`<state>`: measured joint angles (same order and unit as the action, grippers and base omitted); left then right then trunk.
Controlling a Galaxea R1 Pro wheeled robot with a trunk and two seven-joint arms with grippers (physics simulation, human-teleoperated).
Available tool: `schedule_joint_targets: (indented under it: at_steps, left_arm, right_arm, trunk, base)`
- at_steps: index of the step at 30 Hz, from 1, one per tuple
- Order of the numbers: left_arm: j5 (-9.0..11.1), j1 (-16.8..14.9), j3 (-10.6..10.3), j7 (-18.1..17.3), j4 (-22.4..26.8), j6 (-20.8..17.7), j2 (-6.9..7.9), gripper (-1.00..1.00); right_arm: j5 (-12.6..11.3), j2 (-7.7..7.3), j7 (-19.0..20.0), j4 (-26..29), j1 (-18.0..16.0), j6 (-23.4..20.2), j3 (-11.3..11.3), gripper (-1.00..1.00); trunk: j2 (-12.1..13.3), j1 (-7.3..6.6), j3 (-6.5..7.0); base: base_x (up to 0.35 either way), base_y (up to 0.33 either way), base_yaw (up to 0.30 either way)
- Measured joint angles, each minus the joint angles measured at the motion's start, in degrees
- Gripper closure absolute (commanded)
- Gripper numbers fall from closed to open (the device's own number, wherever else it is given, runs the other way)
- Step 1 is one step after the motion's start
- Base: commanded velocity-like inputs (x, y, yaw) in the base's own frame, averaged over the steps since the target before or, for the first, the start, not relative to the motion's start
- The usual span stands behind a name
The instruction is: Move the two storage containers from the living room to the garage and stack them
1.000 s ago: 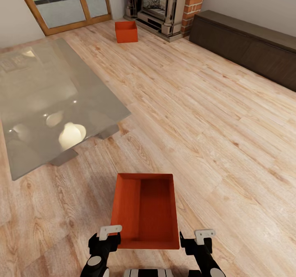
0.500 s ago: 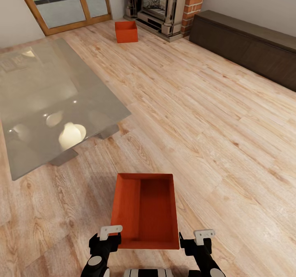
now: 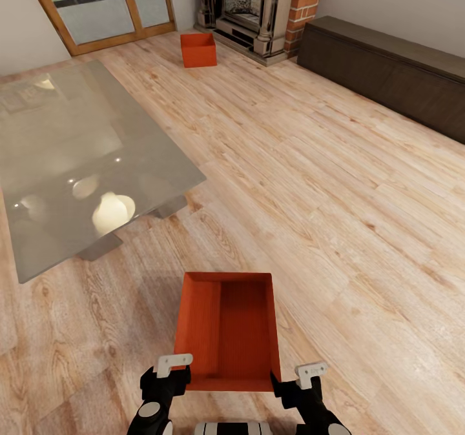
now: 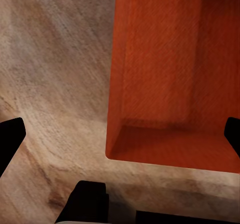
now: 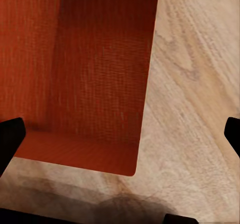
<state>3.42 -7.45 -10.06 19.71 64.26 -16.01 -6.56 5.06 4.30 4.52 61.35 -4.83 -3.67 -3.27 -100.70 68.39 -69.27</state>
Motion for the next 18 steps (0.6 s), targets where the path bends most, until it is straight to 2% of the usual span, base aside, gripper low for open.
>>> schedule_joint_targets:
  at_steps: [8,14,18]
  left_arm:
    - [0.1,0.0,0.0,0.0,0.0,0.0,0.02,-1.00]
    - [0.1,0.0,0.0,-0.1,0.0,0.0,0.03,-1.00]
    - [0.1,0.0,0.0,-0.1,0.0,0.0,0.09,-1.00]
  right_arm:
    - [0.0,0.07,-0.2,-2.2,-0.6,0.2,0.0,-1.00]
    - [0.1,0.08,-3.2,-6.4,-3.4,0.1,0.0,-1.00]
    - [0.1,0.08,-3.7,-8.0,-4.7,0.3,0.0,-1.00]
  trunk:
    - [0.0,0.00,0.00]
    - [0.0,0.00,0.00]
    - [-1.6,0.87,-0.71]
  base:
    - [0.000,0.000,0.000]
    - [0.000,0.000,0.000]
    - [0.000,0.000,0.000]
